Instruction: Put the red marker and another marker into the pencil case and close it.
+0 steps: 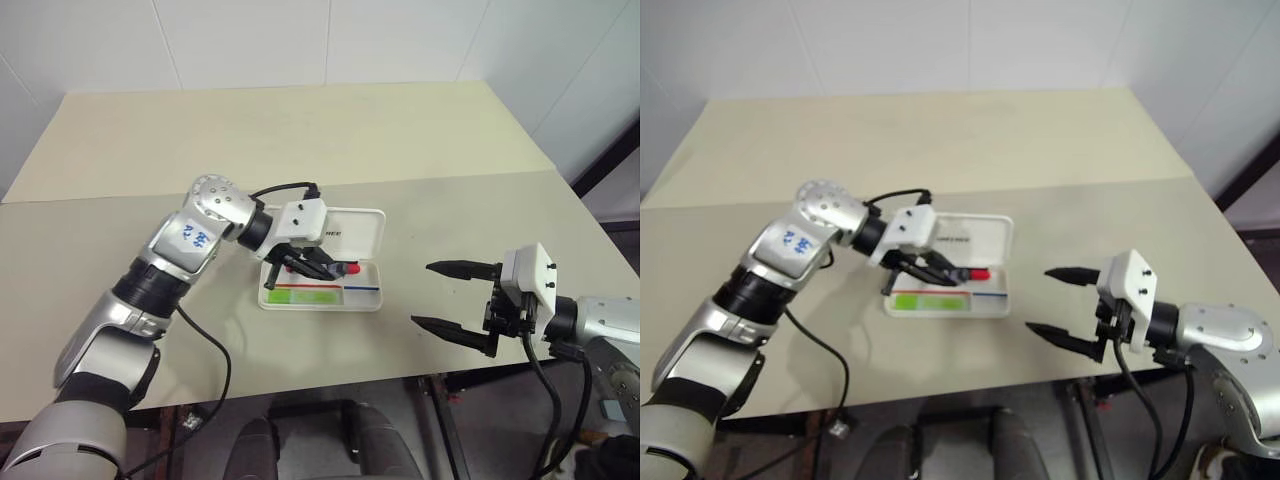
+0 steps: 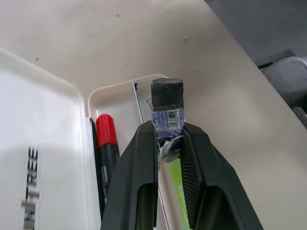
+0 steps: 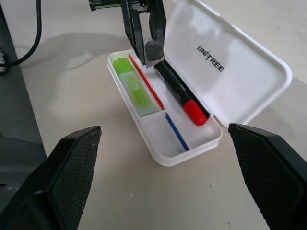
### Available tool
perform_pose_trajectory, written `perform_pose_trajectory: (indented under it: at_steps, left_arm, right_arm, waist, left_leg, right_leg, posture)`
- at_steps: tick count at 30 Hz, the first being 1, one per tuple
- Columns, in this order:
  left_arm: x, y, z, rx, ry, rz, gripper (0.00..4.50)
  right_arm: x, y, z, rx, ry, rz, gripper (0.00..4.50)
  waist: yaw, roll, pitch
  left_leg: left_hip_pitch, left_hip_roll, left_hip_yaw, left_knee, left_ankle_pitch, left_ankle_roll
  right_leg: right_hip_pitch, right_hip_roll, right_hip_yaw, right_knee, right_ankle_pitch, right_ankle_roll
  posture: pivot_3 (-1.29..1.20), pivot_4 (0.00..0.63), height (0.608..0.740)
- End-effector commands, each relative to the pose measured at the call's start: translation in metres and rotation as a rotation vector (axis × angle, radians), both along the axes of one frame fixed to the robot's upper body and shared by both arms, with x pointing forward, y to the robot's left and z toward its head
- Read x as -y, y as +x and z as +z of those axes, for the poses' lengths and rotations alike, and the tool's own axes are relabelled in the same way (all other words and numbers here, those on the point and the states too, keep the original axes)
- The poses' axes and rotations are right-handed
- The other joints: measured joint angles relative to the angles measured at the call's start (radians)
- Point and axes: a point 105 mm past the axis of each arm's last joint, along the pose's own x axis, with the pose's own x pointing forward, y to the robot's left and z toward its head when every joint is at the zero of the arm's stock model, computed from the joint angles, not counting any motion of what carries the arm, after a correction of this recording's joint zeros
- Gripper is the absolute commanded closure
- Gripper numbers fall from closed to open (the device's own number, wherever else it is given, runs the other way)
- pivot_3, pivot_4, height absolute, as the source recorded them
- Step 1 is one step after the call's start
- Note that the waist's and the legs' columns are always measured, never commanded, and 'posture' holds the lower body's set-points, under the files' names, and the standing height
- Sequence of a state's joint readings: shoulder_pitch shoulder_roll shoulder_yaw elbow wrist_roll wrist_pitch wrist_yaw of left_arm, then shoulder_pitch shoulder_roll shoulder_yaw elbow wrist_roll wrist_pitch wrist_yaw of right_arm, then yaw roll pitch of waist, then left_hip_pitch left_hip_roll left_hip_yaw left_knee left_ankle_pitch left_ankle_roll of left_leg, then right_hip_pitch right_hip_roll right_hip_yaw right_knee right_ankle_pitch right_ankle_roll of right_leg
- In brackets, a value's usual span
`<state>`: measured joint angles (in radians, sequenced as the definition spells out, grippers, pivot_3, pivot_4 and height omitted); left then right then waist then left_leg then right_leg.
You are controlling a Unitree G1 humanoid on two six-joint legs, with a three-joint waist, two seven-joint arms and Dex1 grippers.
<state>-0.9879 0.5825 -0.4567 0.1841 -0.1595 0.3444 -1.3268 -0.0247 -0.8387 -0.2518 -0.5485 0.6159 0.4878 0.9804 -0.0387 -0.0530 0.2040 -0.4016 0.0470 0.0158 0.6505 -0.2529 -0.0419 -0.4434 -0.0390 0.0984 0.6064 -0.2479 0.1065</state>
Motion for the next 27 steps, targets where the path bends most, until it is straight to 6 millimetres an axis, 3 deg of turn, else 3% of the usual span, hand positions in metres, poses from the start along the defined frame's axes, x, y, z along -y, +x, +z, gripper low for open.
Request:
perform_pose_trajectory:
  at_steps: [1, 10, 17, 27]
  left_arm:
    - [0.019, 0.005, 0.001, 0.065, 0.052, -0.057, 4.12]
    - [0.047, 0.014, -0.019, 0.106, 0.135, -0.104, 4.12]
    - [0.069, 0.004, -0.023, 0.08, 0.122, -0.149, 4.12]
    - [0.07, -0.002, -0.033, 0.068, 0.173, -0.165, 4.12]
  right_arm:
    - [-0.003, -0.004, 0.008, 0.04, 0.017, -0.016, 0.0]
    - [-0.01, -0.003, 0.005, 0.037, 0.046, -0.029, 0.0]
    - [-0.013, -0.005, 0.003, 0.035, 0.064, -0.038, 0.0]
    - [-0.012, -0.008, 0.001, 0.038, 0.075, -0.053, 0.0]
  waist:
    - [0.005, 0.0, 0.0]
    - [0.01, 0.0, 0.0]
    - [0.011, 0.0, 0.0]
    - [0.009, 0.0, 0.0]
  left_leg:
    - [0.0, 0.0, 0.0, 0.0, 0.0, 0.0]
    - [-0.001, 0.0, 0.0, 0.0, 0.0, 0.0]
    - [-0.002, -0.001, 0.0, 0.0, 0.0, 0.0]
    - [-0.001, -0.001, 0.0, 0.001, 0.0, 0.001]
  right_leg:
    - [0.0, 0.0, 0.0, 0.0, 0.0, 0.0]
    - [0.0, 0.0, 0.001, -0.001, 0.0, 0.001]
    - [0.0, 0.0, 0.001, -0.002, 0.001, 0.002]
    - [0.0, 0.0, 0.001, -0.001, 0.001, 0.002]
  posture:
    - [0.0, 0.15, 0.74]
    - [0.0, 0.15, 0.74]
    - [0.0, 0.15, 0.74]
    - [0.0, 0.15, 0.74]
